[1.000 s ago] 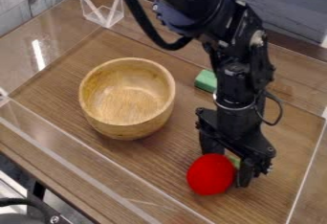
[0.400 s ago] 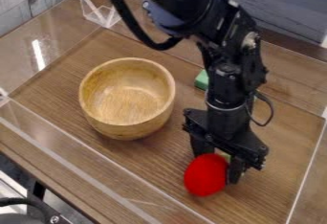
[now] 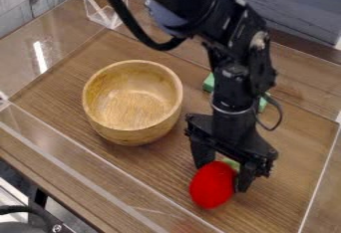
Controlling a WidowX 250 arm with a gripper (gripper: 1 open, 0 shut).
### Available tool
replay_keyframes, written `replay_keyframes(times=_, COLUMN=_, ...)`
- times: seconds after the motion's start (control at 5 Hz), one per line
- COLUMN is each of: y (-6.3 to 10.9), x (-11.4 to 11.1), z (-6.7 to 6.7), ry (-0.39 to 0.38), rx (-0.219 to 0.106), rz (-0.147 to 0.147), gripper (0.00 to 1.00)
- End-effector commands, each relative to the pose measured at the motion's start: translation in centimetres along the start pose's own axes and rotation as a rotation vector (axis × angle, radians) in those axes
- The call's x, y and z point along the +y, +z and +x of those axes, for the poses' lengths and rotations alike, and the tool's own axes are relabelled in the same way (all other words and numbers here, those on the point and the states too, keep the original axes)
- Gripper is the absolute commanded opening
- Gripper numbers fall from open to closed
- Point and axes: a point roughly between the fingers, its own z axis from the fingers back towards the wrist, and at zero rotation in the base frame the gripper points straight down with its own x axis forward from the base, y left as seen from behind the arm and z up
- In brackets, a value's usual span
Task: Move the red object to the right
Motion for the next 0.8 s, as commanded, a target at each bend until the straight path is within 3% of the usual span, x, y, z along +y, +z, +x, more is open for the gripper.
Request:
replay_keyframes(times=0.0, y=2.5, x=0.1, z=1.5, ry=0.011, rx=-0.065, rz=-0.005, gripper=1.00)
replay_keyframes(times=0.6, y=3.8, x=-1.7, z=1.7, ry=-0.180, rx=-0.063, rz=0.004, gripper=1.00)
